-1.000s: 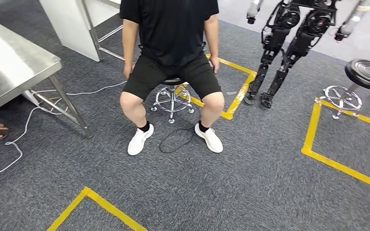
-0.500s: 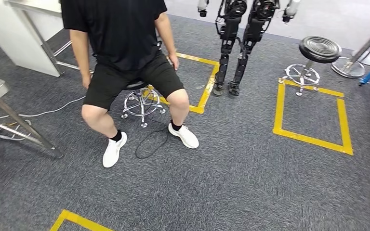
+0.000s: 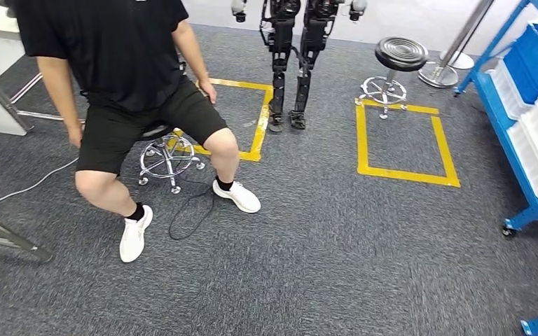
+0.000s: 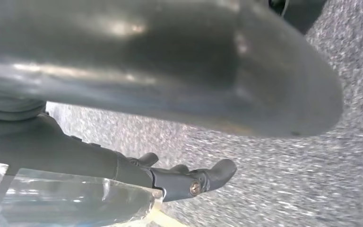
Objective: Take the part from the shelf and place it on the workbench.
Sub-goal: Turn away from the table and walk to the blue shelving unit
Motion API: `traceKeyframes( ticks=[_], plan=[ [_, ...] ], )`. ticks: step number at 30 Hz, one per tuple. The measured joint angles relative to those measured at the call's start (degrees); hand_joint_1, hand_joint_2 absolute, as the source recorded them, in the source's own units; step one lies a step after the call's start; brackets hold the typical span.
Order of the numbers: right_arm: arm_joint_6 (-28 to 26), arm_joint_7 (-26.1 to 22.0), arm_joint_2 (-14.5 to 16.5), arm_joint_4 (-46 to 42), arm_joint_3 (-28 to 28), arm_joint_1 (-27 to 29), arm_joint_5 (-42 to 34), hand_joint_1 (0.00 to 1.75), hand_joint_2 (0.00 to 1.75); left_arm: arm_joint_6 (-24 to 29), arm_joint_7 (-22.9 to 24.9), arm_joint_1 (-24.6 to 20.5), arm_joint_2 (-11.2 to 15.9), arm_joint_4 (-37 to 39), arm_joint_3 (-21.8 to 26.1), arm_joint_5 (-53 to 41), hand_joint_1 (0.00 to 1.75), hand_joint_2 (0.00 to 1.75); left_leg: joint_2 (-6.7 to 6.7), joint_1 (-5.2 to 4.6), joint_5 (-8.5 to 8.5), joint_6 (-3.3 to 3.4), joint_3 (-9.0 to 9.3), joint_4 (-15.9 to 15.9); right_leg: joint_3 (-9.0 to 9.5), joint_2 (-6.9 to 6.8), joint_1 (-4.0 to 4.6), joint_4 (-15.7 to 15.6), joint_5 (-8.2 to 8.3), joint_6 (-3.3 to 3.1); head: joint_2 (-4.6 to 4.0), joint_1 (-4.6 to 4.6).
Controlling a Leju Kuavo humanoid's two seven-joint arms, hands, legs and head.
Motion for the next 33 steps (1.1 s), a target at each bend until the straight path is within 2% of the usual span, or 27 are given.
traceKeyframes(
  ticks=[2,3,4,5,6,7,9,10,11,12,13,14,15,16,18,19,20,22,23,25,26,27,28,29,30,31,33],
  plan=[
    [-0.03,-0.05,0.04,-0.01,0.00,-0.05,0.21,0.00,0.00,0.76,-0.01,-0.04,-0.05,-0.01,-0.01,-0.45,0.00,0.00,1.22,-0.11,-0.32,-0.49,0.41,0.00,4.57,-2.60,-0.18,-8.27,2.90,0.65,0.00,0.01],
    [-0.05,-0.09,0.07,-0.01,0.00,-0.19,0.33,0.00,0.00,1.10,-0.02,-0.05,-0.06,-0.02,-0.02,-0.61,0.00,0.00,1.80,-0.22,-0.56,-0.88,0.70,-0.01,6.27,-3.83,0.01,-11.31,3.89,0.49,0.00,-0.02],
    [-0.08,-0.12,0.09,-0.01,0.00,-0.32,0.42,0.00,0.00,1.37,-0.03,-0.08,-0.04,-0.03,-0.02,-0.70,0.00,0.00,2.33,-0.35,-0.80,-1.28,1.02,-0.05,7.02,-4.66,0.28,-12.86,4.37,0.06,0.00,-0.05],
    [-0.10,-0.15,0.10,-0.01,0.00,-0.41,0.49,0.00,0.00,1.55,-0.04,-0.13,-0.02,-0.04,-0.01,-0.70,0.00,0.00,2.90,-0.40,-1.00,-1.67,1.35,-0.18,6.95,-4.64,0.66,-13.06,4.47,-0.50,0.00,-0.08],
    [-0.16,-0.17,0.08,-0.01,-0.01,-0.43,0.57,0.00,0.00,1.68,-0.05,-0.23,-0.05,-0.04,-0.01,-0.70,0.00,0.00,3.52,-0.36,-1.16,-2.05,1.69,-0.34,6.85,-3.92,0.85,-13.18,4.56,-1.02,0.00,-0.10],
    [-0.22,-0.18,0.07,-0.01,-0.01,-0.37,0.66,0.00,0.00,1.76,-0.07,-0.33,-0.09,-0.04,0.00,-0.70,0.00,0.00,3.54,-0.17,-1.41,-2.39,1.91,-0.29,6.91,-3.20,0.50,-13.30,4.67,-1.51,0.00,-0.16],
    [-0.38,-0.18,0.04,-0.01,-0.01,-0.27,0.79,0.00,0.00,1.75,-0.11,-0.41,-0.17,-0.04,-0.01,-0.74,0.00,0.00,1.21,0.18,-3.34,-2.83,1.25,1.99,7.30,-1.85,-0.07,-13.59,5.02,-2.64,0.00,-0.31],
    [-0.43,-0.18,0.03,-0.01,-0.01,-0.25,0.80,0.00,0.00,1.72,-0.14,-0.33,-0.19,-0.03,-0.01,-0.77,0.00,0.00,-0.59,0.32,-5.11,-2.91,0.04,4.83,7.49,-1.20,-0.25,-13.66,5.17,-3.22,0.00,-0.41],
    [-0.46,-0.18,0.02,-0.01,-0.02,-0.27,0.78,0.00,0.00,1.71,-0.15,-0.21,-0.18,-0.03,0.00,-0.78,0.00,0.00,-2.04,0.32,-7.14,-2.90,-1.72,8.56,7.46,-0.56,0.06,-13.65,5.22,-3.66,0.00,-0.45],
    [-0.47,-0.19,0.02,-0.01,-0.02,-0.28,0.75,0.00,0.00,1.71,-0.15,-0.07,-0.18,-0.02,0.03,-0.78,0.00,0.00,-2.71,0.31,-8.73,-2.90,-3.64,12.32,7.46,0.19,0.36,-13.64,5.24,-3.99,0.00,-0.48],
    [-0.48,-0.19,0.02,-0.01,-0.02,-0.25,0.73,0.00,0.00,1.71,-0.14,0.05,-0.18,-0.02,0.06,-0.78,0.00,0.00,-3.02,0.30,-9.35,-2.90,-5.15,14.92,7.50,1.04,0.60,-13.63,5.22,-4.08,0.00,-0.48],
    [-0.48,-0.19,0.03,-0.01,-0.02,-0.19,0.71,0.00,0.00,1.71,-0.13,0.11,-0.20,-0.02,0.09,-0.78,0.00,0.00,-3.14,0.31,-8.75,-2.85,-5.82,15.57,7.58,1.92,0.79,-13.59,5.21,-4.10,0.00,-0.48],
    [-0.48,-0.21,0.03,-0.01,-0.02,-0.12,0.69,0.00,0.00,1.71,-0.11,0.14,-0.23,-0.02,0.10,-0.81,0.00,0.00,-3.26,0.32,-7.00,-2.75,-5.42,13.96,7.69,2.79,0.89,-13.55,5.20,-4.10,0.00,-0.48],
    [-0.48,-0.24,0.04,-0.01,-0.02,-0.09,0.69,0.00,0.00,1.71,-0.08,0.14,-0.25,-0.02,0.11,-0.84,0.00,0.00,-3.69,0.35,-4.60,-2.60,-4.13,10.53,7.80,3.62,0.93,-13.47,5.19,-4.08,0.00,-0.48],
    [-0.48,-0.38,0.09,-0.01,-0.02,-0.13,0.71,0.00,0.00,1.71,0.04,0.11,-0.26,-0.02,0.14,-0.90,0.00,0.00,-5.64,0.35,-1.07,-2.26,-1.41,3.59,7.73,5.06,1.10,-13.25,5.15,-3.91,0.00,-0.46],
    [-0.48,-0.44,0.11,-0.01,-0.02,-0.15,0.72,0.00,0.00,1.71,0.15,0.05,-0.26,-0.02,0.16,-0.96,0.00,0.00,-6.28,0.24,-0.32,-2.09,-0.68,1.66,7.54,5.60,1.18,-13.20,5.16,-3.68,0.00,-0.45],
    [-0.50,-0.49,0.14,-0.01,-0.03,-0.12,0.72,0.00,0.00,1.73,0.26,-0.02,-0.26,-0.02,0.17,-1.03,0.00,0.00,-6.53,0.04,-0.21,-1.90,-0.47,0.97,7.29,6.06,1.23,-13.21,5.23,-3.37,0.00,-0.43],
    [-0.55,-0.52,0.11,-0.01,-0.08,0.05,0.71,0.00,0.00,1.82,0.43,-0.25,-0.33,-0.02,0.17,-1.16,0.00,0.00,-5.41,-0.19,0.23,-1.21,-0.34,0.45,6.69,6.63,1.22,-13.27,5.40,-2.63,0.00,-0.42],
    [-0.56,-0.55,0.10,-0.01,-0.12,0.11,0.70,0.00,0.00,1.87,0.44,-0.33,-0.38,-0.03,0.17,-1.19,0.00,0.00,-4.85,-0.19,0.52,-0.73,-0.16,-0.01,6.29,5.98,1.25,-12.77,5.16,-2.41,0.00,-0.39],
    [-0.56,-0.62,0.10,-0.01,-0.17,0.02,0.74,0.00,0.00,1.98,0.43,-0.34,-0.42,-0.04,0.20,-1.26,0.00,0.00,-3.36,-0.06,1.08,0.11,0.21,-0.90,4.20,3.23,1.29,-8.73,2.97,-2.44,0.00,-0.18],
    [-0.55,-0.65,0.13,-0.01,-0.18,-0.06,0.81,0.00,0.00,2.05,0.38,-0.29,-0.37,-0.04,0.23,-1.28,0.00,0.00,-2.61,-0.19,1.13,0.27,0.26,-1.05,2.39,1.79,1.16,-5.25,1.28,-2.56,0.00,-0.08],
    [-0.53,-0.66,0.14,-0.01,-0.19,-0.13,0.89,0.00,0.00,2.14,0.30,-0.23,-0.33,-0.04,0.27,-1.30,0.00,0.00,-1.80,-0.25,1.15,0.32,0.23,-1.07,0.45,1.03,0.96,-1.46,-0.31,-2.55,0.00,0.00],
    [-0.50,-0.67,0.13,-0.01,-0.19,-0.13,0.96,0.00,0.00,2.22,0.14,-0.20,-0.31,-0.04,0.32,-1.31,0.00,0.00,-1.06,-0.29,1.12,0.29,0.18,-1.07,-0.98,0.72,0.71,1.40,-1.25,-2.32,0.00,0.00],
    [-0.48,-0.67,0.11,-0.01,-0.20,-0.06,1.06,0.00,0.00,2.32,-0.07,-0.20,-0.30,-0.04,0.40,-1.32,0.00,0.00,-0.33,-0.28,1.06,0.20,0.17,-1.06,-1.51,0.52,0.38,2.52,-1.40,-1.86,0.00,-0.01],
    [-0.46,-0.67,0.11,-0.01,-0.20,0.03,1.15,0.00,0.00,2.42,-0.32,-0.21,-0.30,-0.04,0.49,-1.33,0.00,0.00,0.35,-0.22,0.97,0.05,0.20,-1.04,-0.79,0.21,-0.02,1.25,-0.65,-1.20,0.00,0.00],
    [-0.46,-0.67,0.10,-0.01,-0.20,0.09,1.28,0.00,0.00,2.60,-0.60,-0.21,-0.31,-0.04,0.60,-1.35,0.00,0.00,1.03,-0.10,0.84,-0.20,0.33,-1.02,1.12,-0.44,-0.45,-2.20,0.73,-0.43,0.00,0.00],
    [-0.47,-0.67,0.19,-0.01,-0.20,-0.04,1.61,0.00,0.00,2.99,-1.11,-0.19,-0.20,-0.06,0.78,-1.38,0.00,0.00,2.29,-0.10,0.34,-1.08,0.79,-0.88,5.49,-3.17,-0.84,-10.07,3.45,0.51,0.00,0.03]
  ],
)
